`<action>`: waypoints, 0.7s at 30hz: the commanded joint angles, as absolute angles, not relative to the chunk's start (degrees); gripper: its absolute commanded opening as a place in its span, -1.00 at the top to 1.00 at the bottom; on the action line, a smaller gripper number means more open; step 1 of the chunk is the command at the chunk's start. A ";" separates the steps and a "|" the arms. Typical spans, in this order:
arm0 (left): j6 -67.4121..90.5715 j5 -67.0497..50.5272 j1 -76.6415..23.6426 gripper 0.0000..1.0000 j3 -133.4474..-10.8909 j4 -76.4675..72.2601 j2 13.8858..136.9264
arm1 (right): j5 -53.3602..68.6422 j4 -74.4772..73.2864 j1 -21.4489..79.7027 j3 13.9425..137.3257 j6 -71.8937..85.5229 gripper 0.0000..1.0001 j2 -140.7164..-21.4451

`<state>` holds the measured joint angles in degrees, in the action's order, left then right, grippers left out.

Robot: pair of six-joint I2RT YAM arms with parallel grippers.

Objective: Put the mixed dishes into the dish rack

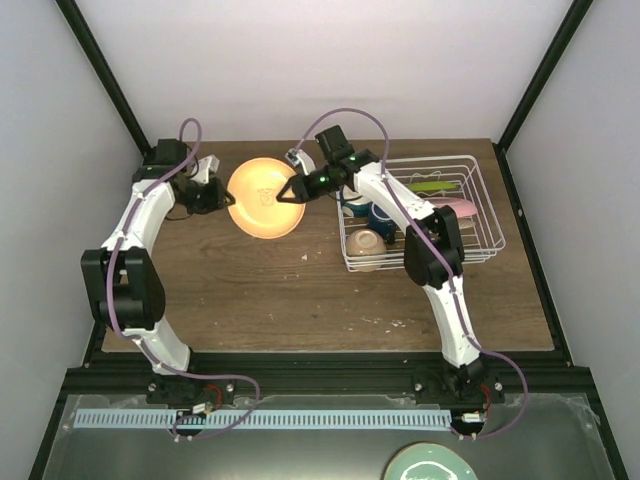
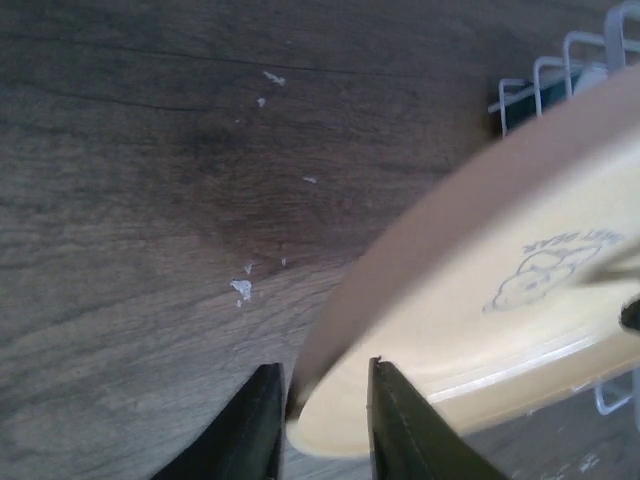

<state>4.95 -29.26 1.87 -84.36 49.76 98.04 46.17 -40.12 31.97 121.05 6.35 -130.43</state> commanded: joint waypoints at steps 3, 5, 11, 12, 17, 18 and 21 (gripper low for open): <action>4.76 -31.10 1.41 0.02 -83.95 48.33 95.74 | 41.13 -38.80 32.62 120.20 4.40 0.39 -126.72; 4.91 -30.32 1.54 -0.22 -84.28 48.33 95.46 | 36.99 -39.82 32.70 120.07 2.75 0.48 -125.36; 6.73 -31.40 4.80 -0.46 -85.77 46.88 94.97 | 27.89 -41.24 32.54 118.34 -1.86 0.85 -121.38; 6.74 -31.58 5.09 -0.47 -86.20 46.92 95.05 | 27.05 -41.06 32.52 117.69 -2.45 0.91 -120.65; 6.55 -30.74 6.56 -0.51 -89.07 47.68 95.84 | 24.12 -43.67 32.52 117.84 -6.83 0.99 -118.15; 7.02 -30.89 7.17 -0.52 -89.26 47.39 95.94 | 23.77 -44.95 32.53 118.11 -9.02 0.99 -117.56; 9.65 -33.66 9.87 -0.53 -89.50 44.83 96.35 | 23.22 -47.89 32.52 117.71 -14.68 0.99 -114.45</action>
